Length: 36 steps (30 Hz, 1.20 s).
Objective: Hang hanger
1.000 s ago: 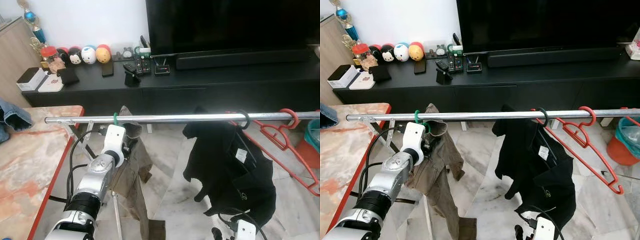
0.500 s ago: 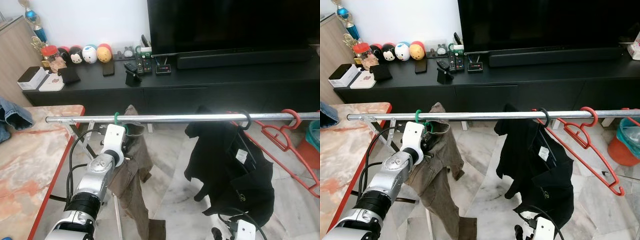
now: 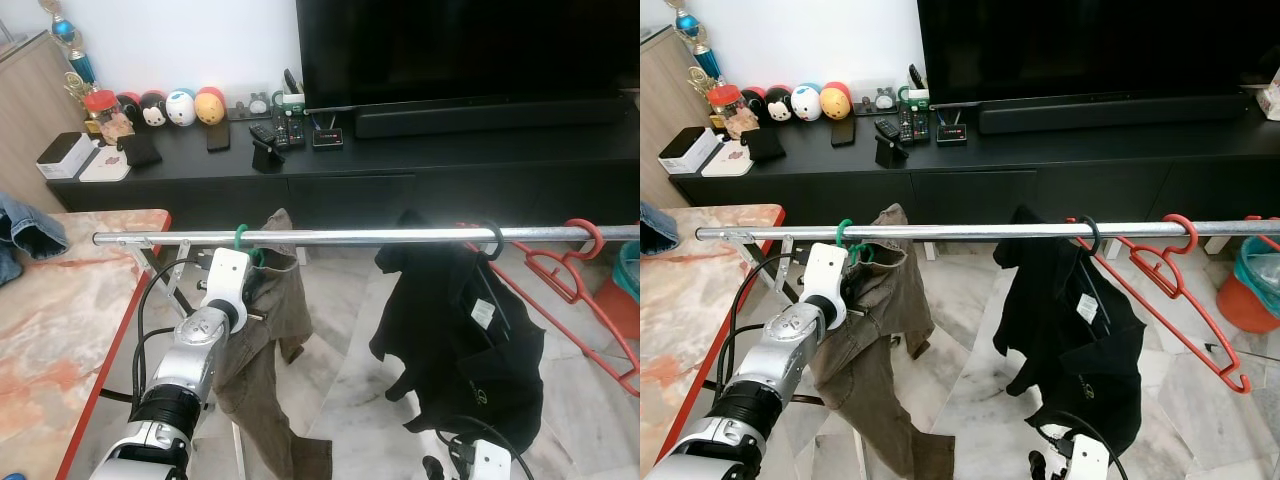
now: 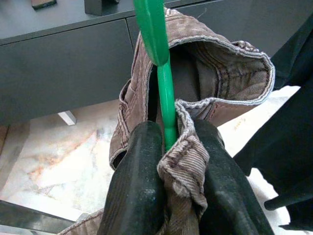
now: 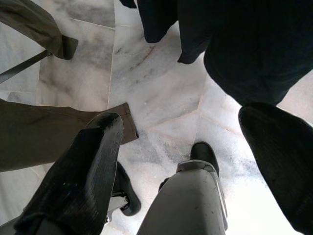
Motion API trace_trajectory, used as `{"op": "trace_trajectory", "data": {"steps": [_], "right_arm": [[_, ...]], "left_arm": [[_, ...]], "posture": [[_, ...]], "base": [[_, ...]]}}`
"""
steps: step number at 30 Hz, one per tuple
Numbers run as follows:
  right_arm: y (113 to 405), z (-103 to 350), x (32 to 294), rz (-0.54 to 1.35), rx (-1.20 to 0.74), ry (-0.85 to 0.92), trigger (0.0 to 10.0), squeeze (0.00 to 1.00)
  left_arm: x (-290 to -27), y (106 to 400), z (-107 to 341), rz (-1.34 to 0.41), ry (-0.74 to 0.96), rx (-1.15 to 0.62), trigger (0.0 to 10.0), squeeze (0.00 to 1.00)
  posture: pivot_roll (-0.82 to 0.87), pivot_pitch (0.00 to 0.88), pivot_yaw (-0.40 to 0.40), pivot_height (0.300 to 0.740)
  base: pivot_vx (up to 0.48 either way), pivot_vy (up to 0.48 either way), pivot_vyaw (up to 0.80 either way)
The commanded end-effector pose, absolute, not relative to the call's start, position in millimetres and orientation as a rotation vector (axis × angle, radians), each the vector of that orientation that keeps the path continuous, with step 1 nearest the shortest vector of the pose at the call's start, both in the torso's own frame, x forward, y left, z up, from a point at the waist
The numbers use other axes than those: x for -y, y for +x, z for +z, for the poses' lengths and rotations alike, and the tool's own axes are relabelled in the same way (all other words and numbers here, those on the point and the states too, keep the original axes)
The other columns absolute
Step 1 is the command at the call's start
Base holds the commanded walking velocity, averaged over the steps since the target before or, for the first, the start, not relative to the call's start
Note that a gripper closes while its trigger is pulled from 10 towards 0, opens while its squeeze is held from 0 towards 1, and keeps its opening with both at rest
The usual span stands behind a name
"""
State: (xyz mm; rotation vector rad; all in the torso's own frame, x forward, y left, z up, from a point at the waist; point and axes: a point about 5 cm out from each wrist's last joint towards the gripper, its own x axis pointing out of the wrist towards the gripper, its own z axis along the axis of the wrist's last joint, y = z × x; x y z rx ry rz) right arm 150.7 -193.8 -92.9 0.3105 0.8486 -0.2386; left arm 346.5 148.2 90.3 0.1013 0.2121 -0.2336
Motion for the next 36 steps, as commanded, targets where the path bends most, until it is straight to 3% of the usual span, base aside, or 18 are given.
{"op": "trace_trajectory", "data": {"steps": [1, 8, 9, 10, 11, 22, 36], "right_arm": [[148.3, -94.4, 190.9, -0.23, -0.862, 0.312, 10.0, 0.0], [148.4, -94.4, 191.3, -0.23, -0.862, 0.309, 10.0, 0.0], [148.3, -94.4, 191.3, -0.23, -0.862, 0.31, 10.0, 0.0], [148.2, -94.4, 191.3, -0.231, -0.862, 0.31, 10.0, 0.0], [148.2, -94.4, 191.2, -0.23, -0.863, 0.309, 10.0, 0.0], [146.5, -95.1, 190.8, -0.232, -0.867, 0.307, 10.0, 0.0], [144.8, -95.2, 194.2, -0.236, -0.871, 0.286, 10.0, 0.0]], "left_arm": [[-149.7, 344.7, 86.5, -0.235, 0.108, -0.221, 0.0, 0.0], [-151.8, 349.4, 100.1, -0.19, 0.062, -0.134, 0.0, 0.0], [-152.0, 349.3, 104.6, -0.189, 0.058, -0.101, 3.8, 0.0], [-152.1, 349.0, 107.0, -0.189, 0.058, -0.081, 3.8, 0.0], [-152.6, 348.3, 109.0, -0.186, 0.047, -0.066, 10.0, 0.0], [-165.6, 325.7, 113.4, -0.197, 0.042, 0.047, 10.0, 0.0], [-186.5, 291.4, 94.2, -0.136, 0.075, 0.037, 10.0, 0.0]], "posture": [[-0.02, 0.033, 0.09, 0.74], [-0.02, 0.023, 0.091, 0.74], [-0.02, 0.021, 0.092, 0.74], [-0.02, 0.019, 0.092, 0.74], [-0.02, 0.019, 0.092, 0.74], [-0.03, 0.0, 0.095, 0.74], [-0.02, 0.0, 0.077, 0.74]], "base": [[0.0, 0.0, 0.0], [0.0, 0.0, 0.0], [0.0, 0.0, 0.0], [0.0, 0.0, 0.0], [0.0, 0.0, 0.0], [0.0, 0.0, 0.0], [0.0, 0.0, 0.0]]}}
